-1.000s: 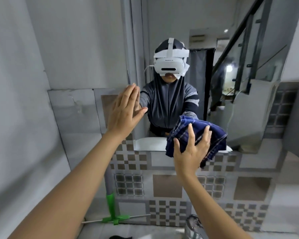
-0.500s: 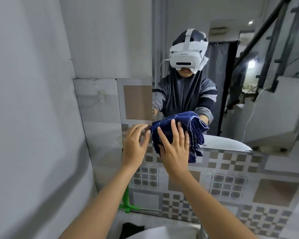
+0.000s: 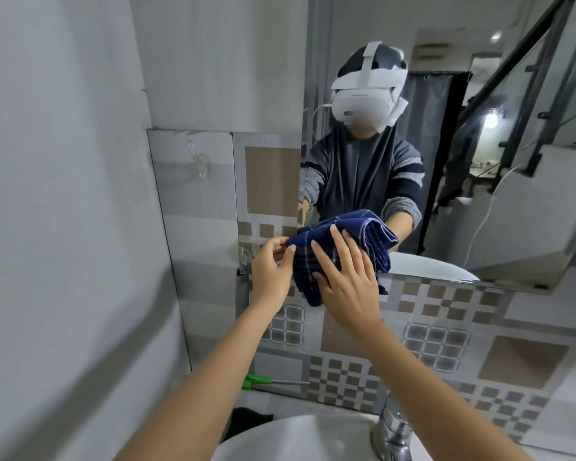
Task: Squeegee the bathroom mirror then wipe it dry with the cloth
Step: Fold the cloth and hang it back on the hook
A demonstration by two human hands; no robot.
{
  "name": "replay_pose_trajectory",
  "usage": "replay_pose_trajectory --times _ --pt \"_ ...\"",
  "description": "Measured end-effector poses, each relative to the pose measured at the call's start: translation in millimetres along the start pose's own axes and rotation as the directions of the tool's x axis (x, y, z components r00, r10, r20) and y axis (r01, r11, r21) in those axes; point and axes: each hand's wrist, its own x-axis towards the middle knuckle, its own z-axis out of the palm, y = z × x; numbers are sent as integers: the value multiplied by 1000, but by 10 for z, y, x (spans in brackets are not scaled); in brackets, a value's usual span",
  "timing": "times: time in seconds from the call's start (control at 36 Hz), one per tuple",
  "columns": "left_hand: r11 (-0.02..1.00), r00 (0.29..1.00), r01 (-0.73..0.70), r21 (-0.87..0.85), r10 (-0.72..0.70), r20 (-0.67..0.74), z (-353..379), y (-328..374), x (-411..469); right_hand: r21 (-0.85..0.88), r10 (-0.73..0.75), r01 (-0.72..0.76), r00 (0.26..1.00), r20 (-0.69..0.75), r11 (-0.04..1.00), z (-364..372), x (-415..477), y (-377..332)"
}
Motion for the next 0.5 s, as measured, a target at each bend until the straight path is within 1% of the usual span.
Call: replay_pose_trajectory --times 0.11,0.25,0.31,0.42,0.5 --pt "998 998 -57 33 57 0 -63 143 34 77 57 -57 998 0 995 -130 47 -23" --pt "970 972 -228 87 221 81 -228 376 100 192 150 -150 989 14 970 -330 115 -57" --pt "949 955 -287 130 273 117 -310 469 105 269 183 -180 983 17 946 -426 149 -76" --pt "904 917 -383 188 348 197 -499 598 65 471 184 -180 982 39 863 -634 238 -145" --pt "880 883 -435 190 377 279 -657 617 0 620 165 -212 977 133 756 -730 311 -228"
